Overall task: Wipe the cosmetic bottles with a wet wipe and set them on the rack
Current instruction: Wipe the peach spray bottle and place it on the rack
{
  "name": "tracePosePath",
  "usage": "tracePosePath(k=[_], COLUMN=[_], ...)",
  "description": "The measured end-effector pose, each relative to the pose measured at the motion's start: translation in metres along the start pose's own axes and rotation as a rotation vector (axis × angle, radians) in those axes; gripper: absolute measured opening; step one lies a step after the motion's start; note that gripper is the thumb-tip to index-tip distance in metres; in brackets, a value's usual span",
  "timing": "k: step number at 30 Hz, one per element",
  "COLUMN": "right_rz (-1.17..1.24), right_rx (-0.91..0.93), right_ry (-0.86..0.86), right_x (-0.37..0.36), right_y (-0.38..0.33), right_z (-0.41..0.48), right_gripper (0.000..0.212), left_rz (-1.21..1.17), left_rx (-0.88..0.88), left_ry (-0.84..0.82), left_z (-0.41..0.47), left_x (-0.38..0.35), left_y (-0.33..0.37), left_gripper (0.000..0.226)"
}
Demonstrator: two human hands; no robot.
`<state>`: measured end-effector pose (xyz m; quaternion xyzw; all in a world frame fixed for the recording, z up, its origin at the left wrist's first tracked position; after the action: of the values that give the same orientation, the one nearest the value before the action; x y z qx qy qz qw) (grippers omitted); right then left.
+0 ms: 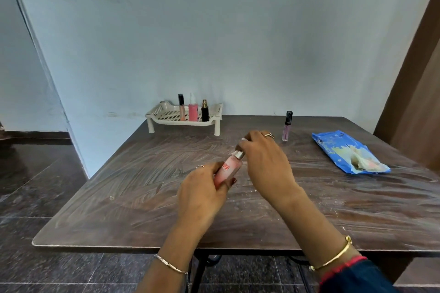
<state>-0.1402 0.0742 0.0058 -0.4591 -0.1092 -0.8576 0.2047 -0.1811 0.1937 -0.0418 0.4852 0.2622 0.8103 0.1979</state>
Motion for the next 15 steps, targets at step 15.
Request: tracePosePath(k=[15], right_rz=[1.383], right_rx=[-0.415], right_ry=[-0.093], right_x=[-0.041], right_y=[-0.021], right_z=[0.073], right_gripper=[0.017], left_rz=[-0.233], left_rx=[0.129], left_ry=[-0.074], left_z=[0.083], left_x=[0.031], left_y=[-0.051], left_gripper=[0.034])
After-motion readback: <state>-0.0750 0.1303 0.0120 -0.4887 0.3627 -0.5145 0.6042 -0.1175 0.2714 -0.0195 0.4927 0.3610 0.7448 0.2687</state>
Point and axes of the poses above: each hand's wrist, its own z-axis towards the middle knuckle, its own x-axis out of the back of the hand, y = z × x, the point moved 4 cm from there along z, towards the middle knuckle, and after that the axes turned 1 degree about -z, right-handed, at the moved point
